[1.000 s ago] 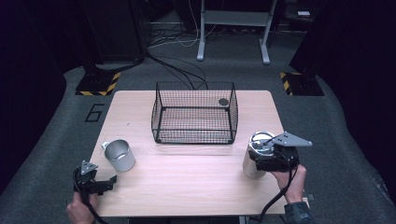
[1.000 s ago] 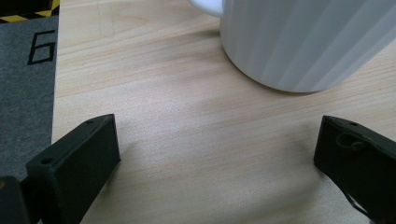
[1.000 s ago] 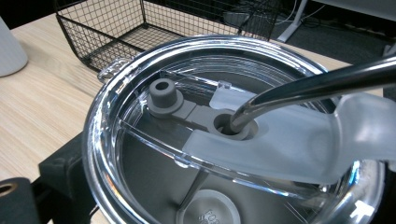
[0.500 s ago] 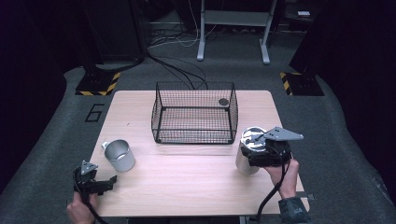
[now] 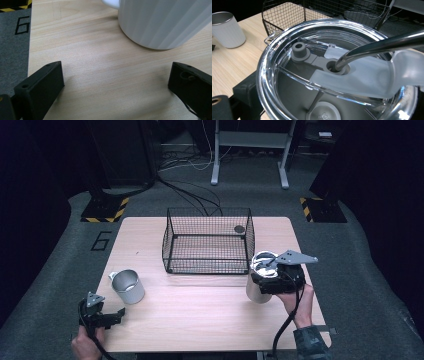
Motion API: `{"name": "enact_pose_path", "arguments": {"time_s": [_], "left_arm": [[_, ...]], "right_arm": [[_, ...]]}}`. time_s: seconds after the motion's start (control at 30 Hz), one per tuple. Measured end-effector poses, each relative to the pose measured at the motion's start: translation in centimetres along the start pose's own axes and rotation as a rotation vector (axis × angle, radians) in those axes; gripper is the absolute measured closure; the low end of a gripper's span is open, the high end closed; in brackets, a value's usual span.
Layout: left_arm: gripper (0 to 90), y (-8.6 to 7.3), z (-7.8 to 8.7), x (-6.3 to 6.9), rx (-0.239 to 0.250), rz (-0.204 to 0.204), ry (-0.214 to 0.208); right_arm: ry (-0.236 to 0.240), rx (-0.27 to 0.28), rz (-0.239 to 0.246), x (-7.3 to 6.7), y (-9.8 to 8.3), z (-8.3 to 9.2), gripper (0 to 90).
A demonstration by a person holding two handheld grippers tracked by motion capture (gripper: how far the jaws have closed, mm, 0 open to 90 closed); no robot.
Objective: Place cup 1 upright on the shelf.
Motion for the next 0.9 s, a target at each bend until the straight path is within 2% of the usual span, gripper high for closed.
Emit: {"name": "enact_pose_path", "arguments": {"time_s": [0.2,0.23,0.7,0.9], "left_arm": [[0.2,0.0,0.0,0.0,-0.001,-0.001,0.0],[0.1,0.0,0.0,0.0,-0.001,-0.001,0.0],[0.2,0.0,0.0,0.0,-0.003,0.0,0.0],[0.1,0.0,0.0,0.0,-0.002,0.001,-0.001]], "right_arm": [[0.016,0.004,0.009,-0.4,1.0,-0.3,3.3],[0.019,0.005,-0.002,-0.6,1.3,-0.4,3.3],[0.056,0.013,0.028,-1.6,3.8,-0.9,3.3],[0.064,0.023,0.021,-1.8,5.1,-1.4,3.3]]}}
Point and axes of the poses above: each handheld gripper's, and its own axes: z roughly backward along the jaws, y roughly out of its top, x roughly to its right, the point moved 1 cm from there along -z, roughly forward along the jaws, and after that the axes turned 14 degrees about -y, right-handed, at the moved point
